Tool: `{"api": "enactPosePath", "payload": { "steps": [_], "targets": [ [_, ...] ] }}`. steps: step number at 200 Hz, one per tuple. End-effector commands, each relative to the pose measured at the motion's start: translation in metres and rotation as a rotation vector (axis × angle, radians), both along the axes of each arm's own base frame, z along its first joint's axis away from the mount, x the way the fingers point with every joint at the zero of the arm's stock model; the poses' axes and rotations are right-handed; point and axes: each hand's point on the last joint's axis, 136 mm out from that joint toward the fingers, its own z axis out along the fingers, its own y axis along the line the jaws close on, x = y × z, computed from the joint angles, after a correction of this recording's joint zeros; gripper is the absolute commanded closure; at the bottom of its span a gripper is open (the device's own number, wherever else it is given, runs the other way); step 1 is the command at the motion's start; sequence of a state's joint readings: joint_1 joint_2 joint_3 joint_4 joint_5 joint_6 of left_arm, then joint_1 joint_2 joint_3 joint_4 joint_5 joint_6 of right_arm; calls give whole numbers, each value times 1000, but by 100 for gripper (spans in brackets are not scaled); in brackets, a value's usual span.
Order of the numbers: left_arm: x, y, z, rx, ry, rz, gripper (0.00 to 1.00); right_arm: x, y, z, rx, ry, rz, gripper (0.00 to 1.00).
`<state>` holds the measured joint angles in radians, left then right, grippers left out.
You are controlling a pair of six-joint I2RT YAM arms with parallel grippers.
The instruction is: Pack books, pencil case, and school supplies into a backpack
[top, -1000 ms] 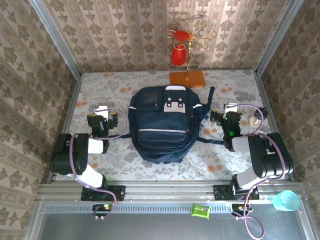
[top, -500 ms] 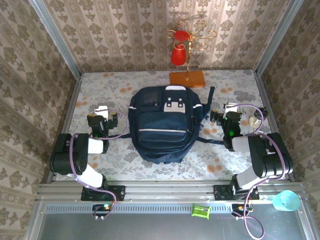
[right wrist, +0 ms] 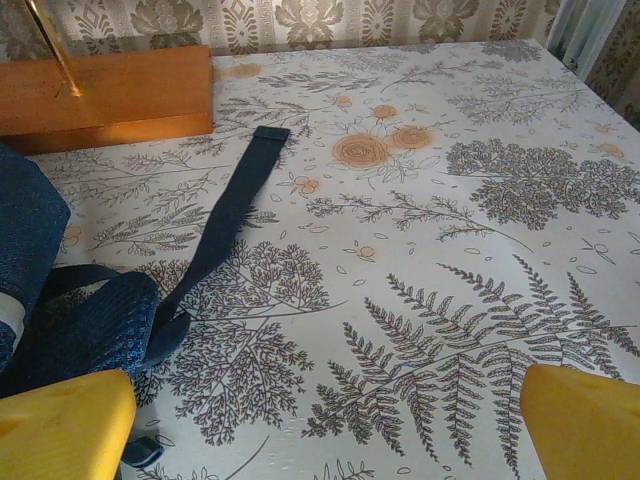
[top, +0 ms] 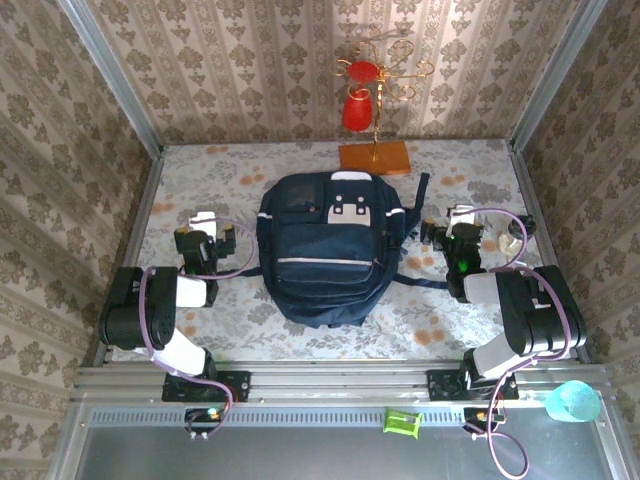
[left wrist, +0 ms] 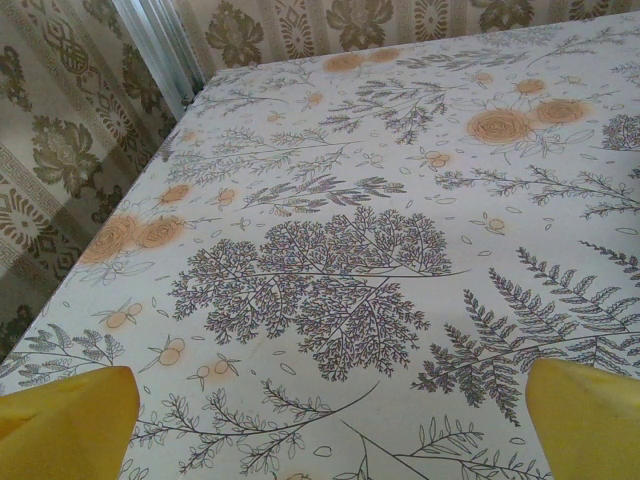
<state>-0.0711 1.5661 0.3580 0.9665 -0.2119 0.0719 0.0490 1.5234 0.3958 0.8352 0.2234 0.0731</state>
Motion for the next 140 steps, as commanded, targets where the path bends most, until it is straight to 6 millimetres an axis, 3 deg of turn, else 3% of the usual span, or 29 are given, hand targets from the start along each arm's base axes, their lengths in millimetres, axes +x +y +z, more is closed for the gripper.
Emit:
{"api": "enactPosePath", "payload": {
  "steps": [1, 140],
  "targets": [
    [4, -1, 7, -21, -20, -5, 0, 4, -1, 7, -12, -33, 9, 0],
    [4, -1, 7, -20, -19, -5, 0, 3, 2, 7, -21, -34, 15, 0]
  ]
}}
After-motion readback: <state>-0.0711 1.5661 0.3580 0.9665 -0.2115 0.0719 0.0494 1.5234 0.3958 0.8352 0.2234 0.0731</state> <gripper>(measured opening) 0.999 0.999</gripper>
